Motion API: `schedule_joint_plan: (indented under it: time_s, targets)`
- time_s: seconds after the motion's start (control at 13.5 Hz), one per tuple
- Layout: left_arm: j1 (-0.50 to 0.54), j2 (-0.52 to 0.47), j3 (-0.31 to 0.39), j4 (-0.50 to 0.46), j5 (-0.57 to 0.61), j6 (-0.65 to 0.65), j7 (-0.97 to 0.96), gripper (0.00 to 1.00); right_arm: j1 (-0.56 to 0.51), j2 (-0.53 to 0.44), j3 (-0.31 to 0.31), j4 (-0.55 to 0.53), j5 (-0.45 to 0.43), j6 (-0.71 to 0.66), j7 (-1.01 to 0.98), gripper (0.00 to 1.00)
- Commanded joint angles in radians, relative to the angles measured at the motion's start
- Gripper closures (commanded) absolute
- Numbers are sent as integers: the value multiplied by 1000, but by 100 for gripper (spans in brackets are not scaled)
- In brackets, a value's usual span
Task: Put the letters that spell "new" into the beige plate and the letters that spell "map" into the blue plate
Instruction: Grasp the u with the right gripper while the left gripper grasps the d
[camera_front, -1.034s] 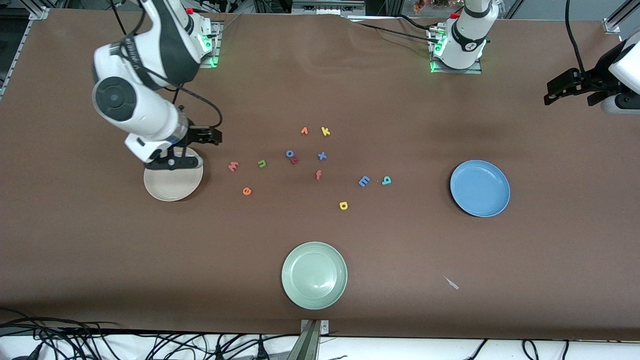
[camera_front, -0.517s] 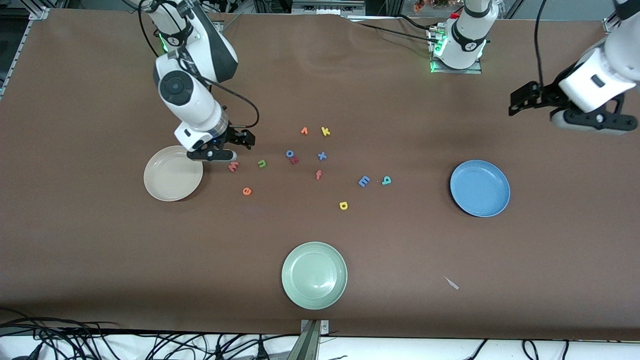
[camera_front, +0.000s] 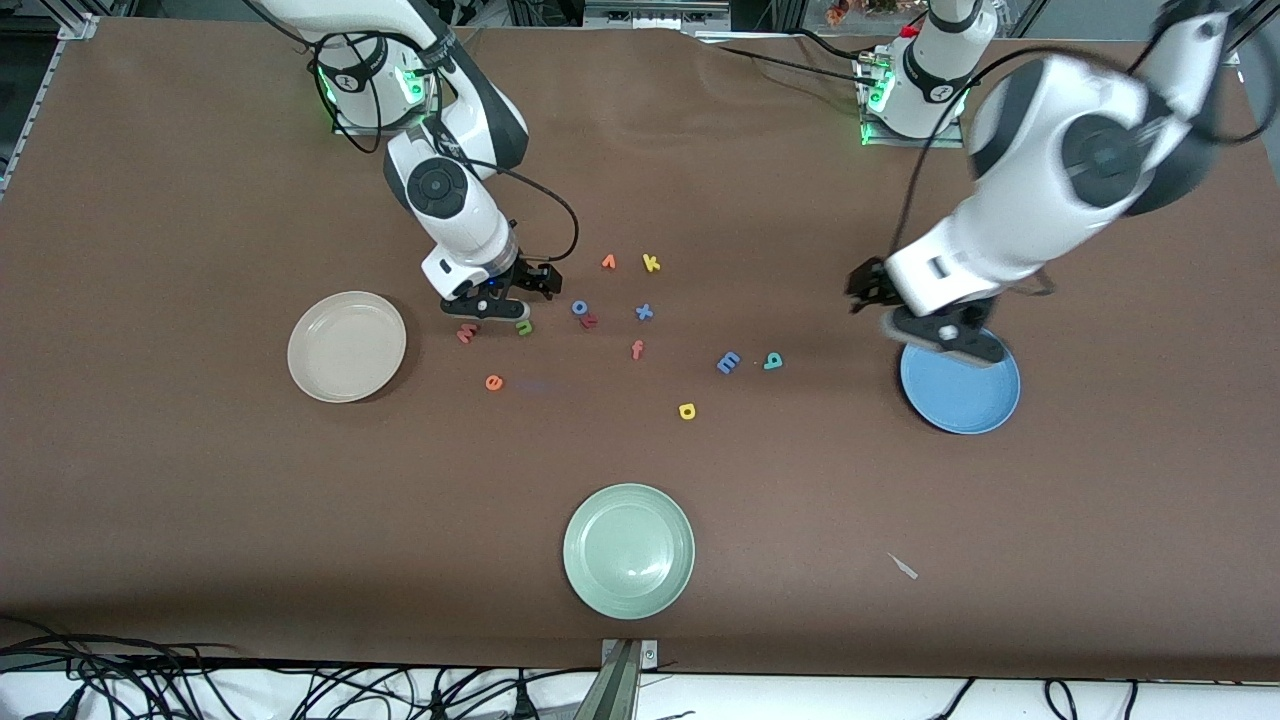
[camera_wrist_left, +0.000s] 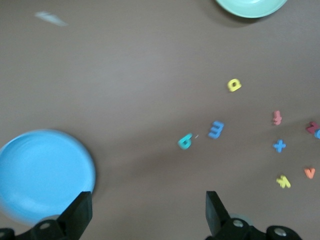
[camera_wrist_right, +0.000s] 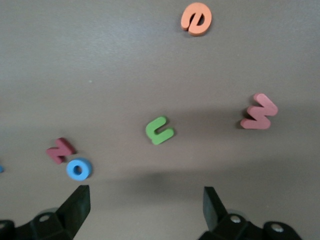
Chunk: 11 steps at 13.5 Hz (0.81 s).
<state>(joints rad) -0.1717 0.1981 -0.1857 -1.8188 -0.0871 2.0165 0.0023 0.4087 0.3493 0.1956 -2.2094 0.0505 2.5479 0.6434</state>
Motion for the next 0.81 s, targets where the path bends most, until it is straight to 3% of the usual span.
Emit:
schedule_joint_plan:
  time_s: [0.0, 0.22, 0.59, 0.74]
  targets:
    - [-83, 88, 18, -11, 6, 89, 5, 0, -13, 63, -7, 28, -50, 29, 12, 0]
    - [-201, 219, 159, -1, 7, 108, 25, 0, -13, 121, -16, 85, -52, 29, 7, 0]
    - [-347, 369, 238, 131, -212, 140, 15, 0, -24, 160, -18, 134, -54, 23, 2, 7]
    - [-403, 443, 265, 177, -249, 220, 2, 0, -22, 171, -18, 142, -54, 23, 1, 19]
